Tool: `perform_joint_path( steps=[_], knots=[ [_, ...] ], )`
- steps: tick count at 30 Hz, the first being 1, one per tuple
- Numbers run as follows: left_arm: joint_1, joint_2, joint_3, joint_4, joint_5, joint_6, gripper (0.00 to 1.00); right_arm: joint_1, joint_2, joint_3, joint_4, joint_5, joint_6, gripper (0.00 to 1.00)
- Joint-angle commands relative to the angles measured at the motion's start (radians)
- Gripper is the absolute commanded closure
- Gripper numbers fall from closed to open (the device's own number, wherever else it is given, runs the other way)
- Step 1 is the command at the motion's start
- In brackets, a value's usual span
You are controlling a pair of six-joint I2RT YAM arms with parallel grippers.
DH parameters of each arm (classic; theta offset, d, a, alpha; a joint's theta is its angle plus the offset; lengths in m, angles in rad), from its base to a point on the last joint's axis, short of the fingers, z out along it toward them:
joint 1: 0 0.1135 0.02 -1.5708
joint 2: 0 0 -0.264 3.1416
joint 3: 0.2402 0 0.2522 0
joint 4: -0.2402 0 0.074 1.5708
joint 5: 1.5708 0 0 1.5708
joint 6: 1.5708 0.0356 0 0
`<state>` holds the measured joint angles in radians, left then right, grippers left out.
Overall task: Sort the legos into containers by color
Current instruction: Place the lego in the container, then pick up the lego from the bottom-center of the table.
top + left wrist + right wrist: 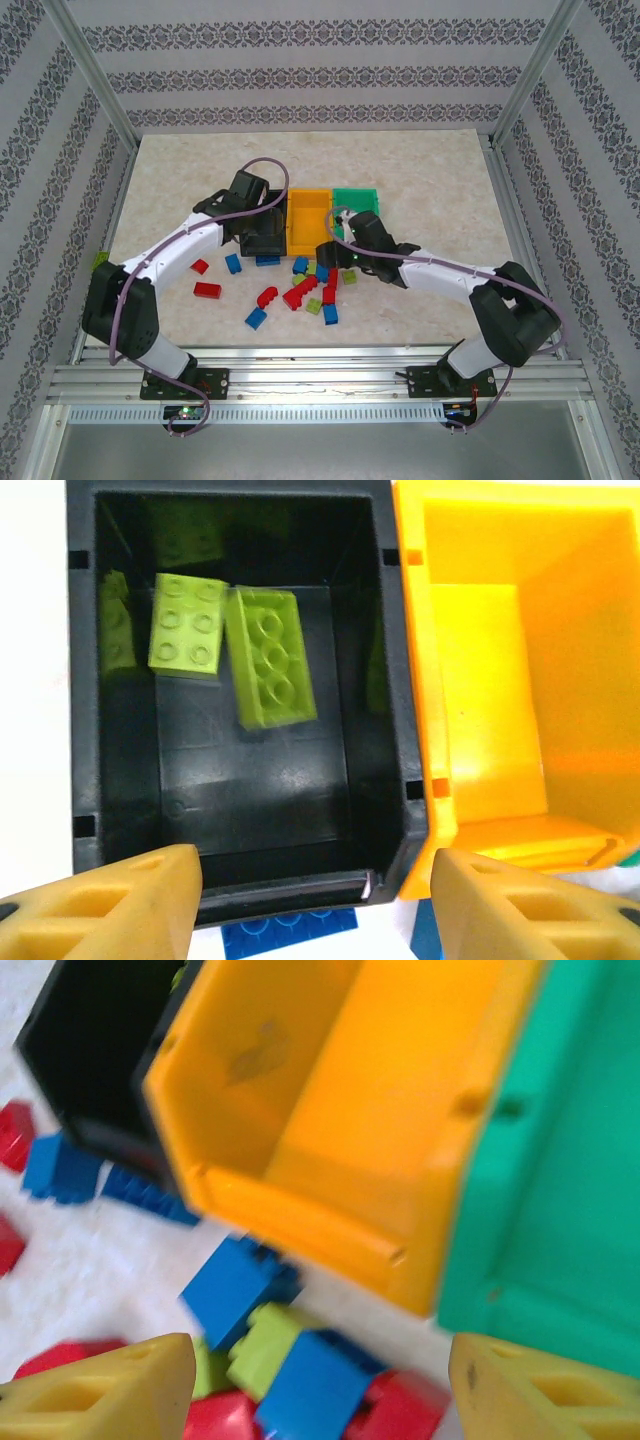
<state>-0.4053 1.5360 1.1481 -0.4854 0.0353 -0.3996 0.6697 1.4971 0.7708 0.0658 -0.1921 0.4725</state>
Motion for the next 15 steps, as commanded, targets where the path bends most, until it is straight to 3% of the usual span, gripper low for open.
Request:
perform_joint_path(
  steps=[1,6,15],
  knots=[
    [0.008,-0.070,-0.096,0.071,0.093,0.022,0.38,0.056,-0.031,-0.039,-0.112,-0.013,0.030,0.32],
    [0.008,-0.162,-0.265,0.194,0.214,0.043,0.39,0.114,-0.039,-0.013,-0.271,0.044,0.015,0.36],
    [0.009,-0.282,-0.508,0.418,0.188,0.132,0.40,0.334,-0.019,0.145,-0.535,0.182,0.007,0.37]
  ],
)
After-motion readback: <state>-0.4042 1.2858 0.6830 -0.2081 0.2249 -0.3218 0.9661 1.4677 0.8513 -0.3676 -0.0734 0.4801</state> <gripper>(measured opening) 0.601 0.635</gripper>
